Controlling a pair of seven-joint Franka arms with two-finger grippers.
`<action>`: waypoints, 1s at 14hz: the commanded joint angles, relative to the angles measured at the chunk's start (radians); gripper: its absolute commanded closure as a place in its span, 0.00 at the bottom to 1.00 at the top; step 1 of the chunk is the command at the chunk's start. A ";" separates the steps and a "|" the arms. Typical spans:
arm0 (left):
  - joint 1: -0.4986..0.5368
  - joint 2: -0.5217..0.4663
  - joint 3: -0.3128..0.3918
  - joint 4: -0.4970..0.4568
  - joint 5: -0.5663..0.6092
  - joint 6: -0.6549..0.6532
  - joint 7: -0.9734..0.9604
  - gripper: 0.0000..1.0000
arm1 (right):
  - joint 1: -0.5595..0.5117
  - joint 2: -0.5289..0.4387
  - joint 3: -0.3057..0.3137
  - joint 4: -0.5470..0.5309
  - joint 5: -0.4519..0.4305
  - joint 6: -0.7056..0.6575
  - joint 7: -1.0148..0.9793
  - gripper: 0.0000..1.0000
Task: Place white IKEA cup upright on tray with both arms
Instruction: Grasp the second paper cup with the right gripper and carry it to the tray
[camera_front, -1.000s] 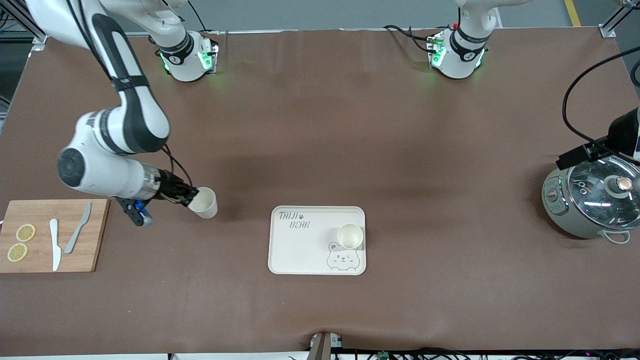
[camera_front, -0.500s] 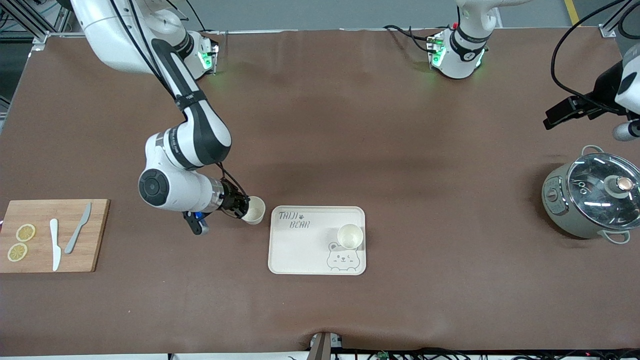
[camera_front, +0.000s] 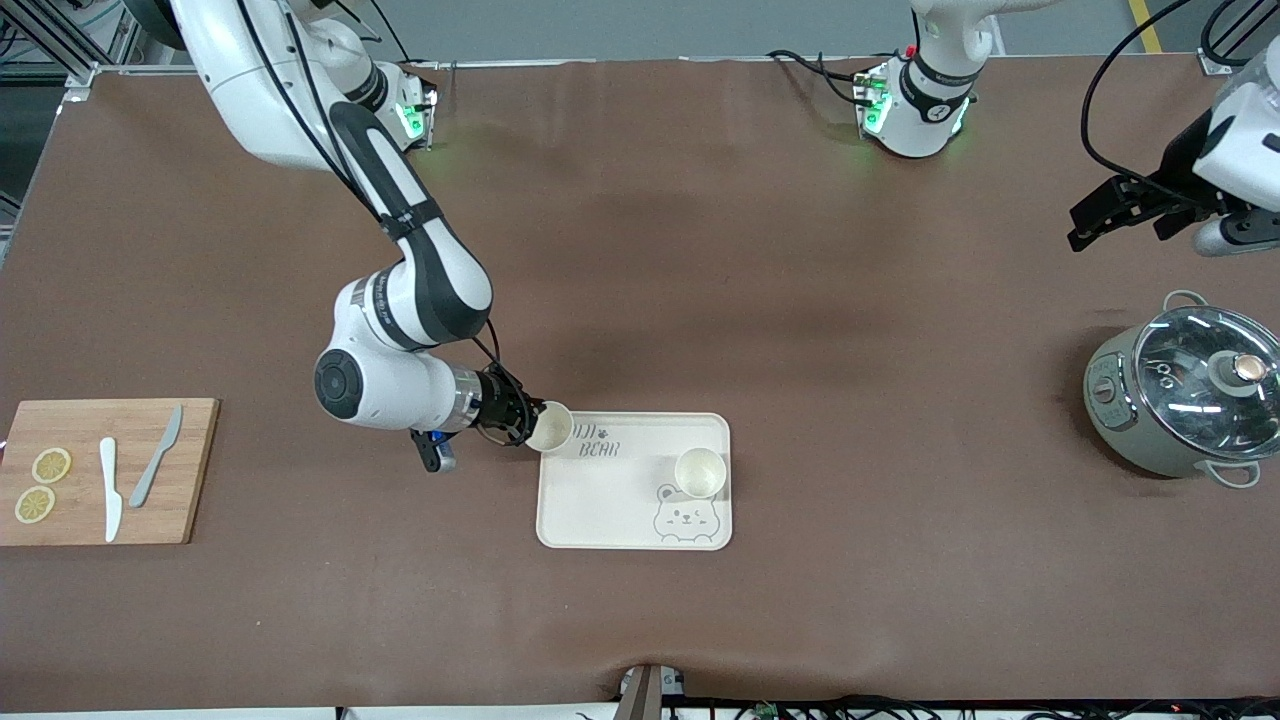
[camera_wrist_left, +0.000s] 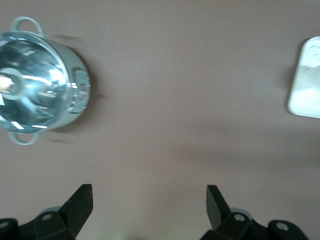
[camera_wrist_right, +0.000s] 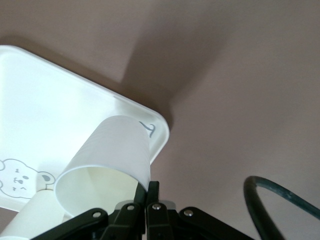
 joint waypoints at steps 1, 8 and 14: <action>0.014 -0.028 -0.016 -0.013 0.042 -0.014 0.006 0.00 | 0.019 0.019 -0.012 0.028 0.032 0.026 0.013 1.00; 0.152 -0.008 -0.012 0.033 -0.093 -0.031 0.144 0.00 | 0.061 0.047 -0.014 -0.010 0.027 0.142 0.035 0.68; 0.153 -0.015 -0.012 0.060 -0.085 -0.050 0.140 0.00 | 0.067 0.032 -0.018 -0.021 0.021 0.147 0.019 0.00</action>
